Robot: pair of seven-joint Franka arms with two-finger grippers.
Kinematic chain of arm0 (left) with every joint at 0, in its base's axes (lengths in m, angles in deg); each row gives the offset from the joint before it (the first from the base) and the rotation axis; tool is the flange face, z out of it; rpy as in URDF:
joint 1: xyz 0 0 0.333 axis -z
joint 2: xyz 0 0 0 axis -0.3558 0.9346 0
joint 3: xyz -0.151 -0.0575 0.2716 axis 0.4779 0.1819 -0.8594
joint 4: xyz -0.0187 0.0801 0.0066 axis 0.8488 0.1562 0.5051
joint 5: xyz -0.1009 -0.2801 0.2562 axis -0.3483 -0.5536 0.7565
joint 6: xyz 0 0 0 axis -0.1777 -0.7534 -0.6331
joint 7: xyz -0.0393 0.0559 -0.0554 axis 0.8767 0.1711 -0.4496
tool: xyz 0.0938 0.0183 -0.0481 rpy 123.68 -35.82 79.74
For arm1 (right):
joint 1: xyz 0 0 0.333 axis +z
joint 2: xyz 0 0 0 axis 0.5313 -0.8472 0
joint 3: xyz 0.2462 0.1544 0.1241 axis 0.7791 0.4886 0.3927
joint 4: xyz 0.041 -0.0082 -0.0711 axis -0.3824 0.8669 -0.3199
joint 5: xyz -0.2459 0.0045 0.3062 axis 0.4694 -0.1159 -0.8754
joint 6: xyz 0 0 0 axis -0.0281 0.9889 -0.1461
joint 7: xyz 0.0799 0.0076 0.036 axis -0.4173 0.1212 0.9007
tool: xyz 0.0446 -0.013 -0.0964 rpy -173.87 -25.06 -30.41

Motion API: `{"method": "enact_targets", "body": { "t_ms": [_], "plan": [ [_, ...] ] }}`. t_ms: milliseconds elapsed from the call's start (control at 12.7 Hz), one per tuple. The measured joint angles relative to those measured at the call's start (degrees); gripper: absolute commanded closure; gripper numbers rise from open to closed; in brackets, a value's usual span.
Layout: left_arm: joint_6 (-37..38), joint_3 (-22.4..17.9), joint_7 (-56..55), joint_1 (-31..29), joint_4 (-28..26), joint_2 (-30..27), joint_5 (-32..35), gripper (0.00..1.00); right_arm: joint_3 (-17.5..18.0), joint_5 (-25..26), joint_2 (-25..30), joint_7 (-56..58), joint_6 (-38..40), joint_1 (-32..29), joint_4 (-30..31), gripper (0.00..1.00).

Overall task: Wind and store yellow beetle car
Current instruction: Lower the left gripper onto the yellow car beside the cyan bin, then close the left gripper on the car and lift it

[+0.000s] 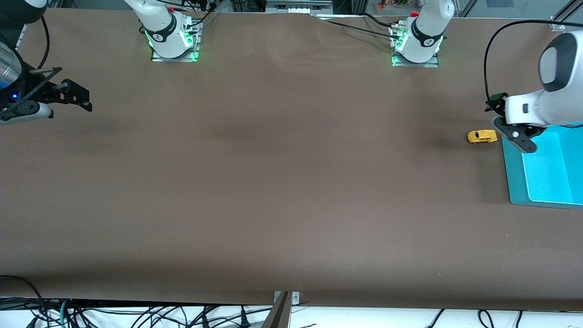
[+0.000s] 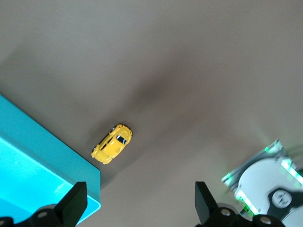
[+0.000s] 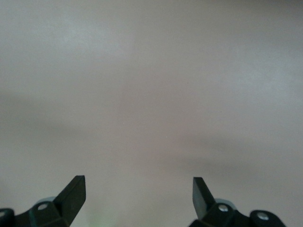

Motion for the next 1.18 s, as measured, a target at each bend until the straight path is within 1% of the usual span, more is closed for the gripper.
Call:
{"method": "enact_targets", "body": {
  "t_ms": [158, 316, 474, 632, 789, 868, 1026, 1184],
  "plan": [
    [-3.63, -1.79, 9.69, 0.00, -3.53, 0.01, 1.95, 0.00, 0.01, -0.02, 0.00, -0.01, 0.04, 0.06, 0.00, 0.00],
    [-12.36, -4.49, 21.68, -0.19, -8.22, 0.07, 5.52, 0.00, 0.01, -0.14, 0.00, -0.01, 0.11, 0.13, 0.00, 0.00],
    [-21.29, -5.05, 27.93, -0.31, -14.21, 0.30, 9.83, 0.00, 0.09, -0.38, -0.01, -0.02, 0.18, 0.19, 0.00, 0.00],
    [-29.43, -5.04, 28.62, -0.34, -19.43, 0.76, 15.46, 0.00, 0.35, -0.57, -0.02, -0.18, 0.19, 0.25, 0.00, 0.00],
    [-34.50, -5.75, 28.97, -0.46, -22.44, 2.11, 18.92, 0.00, 0.53, -0.61, -0.09, -0.25, 0.22, 0.28, 0.00, 0.00],
    [-35.92, -6.24, 28.99, -0.83, -23.20, 3.27, 20.71, 0.00, 0.60, -0.62, -0.16, -0.25, 0.24, 0.28, 0.00, 0.00],
    [-40.68, -6.64, 29.15, -3.75, -23.79, 6.63, 24.09, 0.00, 0.80, -0.63, -0.22, -0.25, 0.25, 0.30, 0.00, 0.00],
    [-44.59, -6.89, 29.93, -5.70, -23.86, 10.27, 25.05, 0.00, 0.85, -0.64, -0.21, -0.25, 0.25, 0.32, 0.00, 0.00]
  ]
}}
